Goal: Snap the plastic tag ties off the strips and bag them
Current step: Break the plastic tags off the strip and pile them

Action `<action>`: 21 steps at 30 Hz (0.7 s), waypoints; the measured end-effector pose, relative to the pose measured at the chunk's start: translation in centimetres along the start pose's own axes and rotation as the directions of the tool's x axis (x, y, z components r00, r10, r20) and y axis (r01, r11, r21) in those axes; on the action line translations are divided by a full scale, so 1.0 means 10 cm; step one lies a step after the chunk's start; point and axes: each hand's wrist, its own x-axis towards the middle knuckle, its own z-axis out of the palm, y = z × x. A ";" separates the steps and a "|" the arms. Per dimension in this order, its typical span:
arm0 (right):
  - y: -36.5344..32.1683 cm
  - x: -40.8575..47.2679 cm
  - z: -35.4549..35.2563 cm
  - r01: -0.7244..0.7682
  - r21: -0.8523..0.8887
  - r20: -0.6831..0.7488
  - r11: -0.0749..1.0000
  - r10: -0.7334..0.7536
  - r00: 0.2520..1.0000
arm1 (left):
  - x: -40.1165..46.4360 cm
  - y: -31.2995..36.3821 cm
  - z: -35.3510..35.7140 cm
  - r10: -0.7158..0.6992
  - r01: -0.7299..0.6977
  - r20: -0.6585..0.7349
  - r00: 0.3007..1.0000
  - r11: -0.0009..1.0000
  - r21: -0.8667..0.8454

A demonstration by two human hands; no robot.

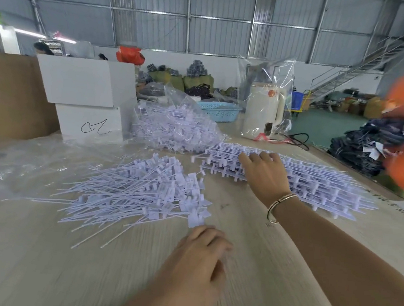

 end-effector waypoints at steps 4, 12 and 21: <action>0.09 -0.04 -0.18 0.044 0.022 -0.005 0.999 -0.044 0.999 | 0.13 -0.01 -0.17 -0.352 0.393 0.185 0.918 0.727 -0.563; -0.02 -0.26 -0.22 -0.008 0.408 0.182 0.913 -0.072 0.981 | 1.22 0.15 -0.09 -0.544 0.429 0.454 0.705 -0.182 -0.885; 0.40 -0.18 -0.01 -0.103 0.424 0.273 0.900 -0.018 0.962 | 1.46 0.22 0.13 -0.701 0.394 0.430 0.569 -0.227 -0.891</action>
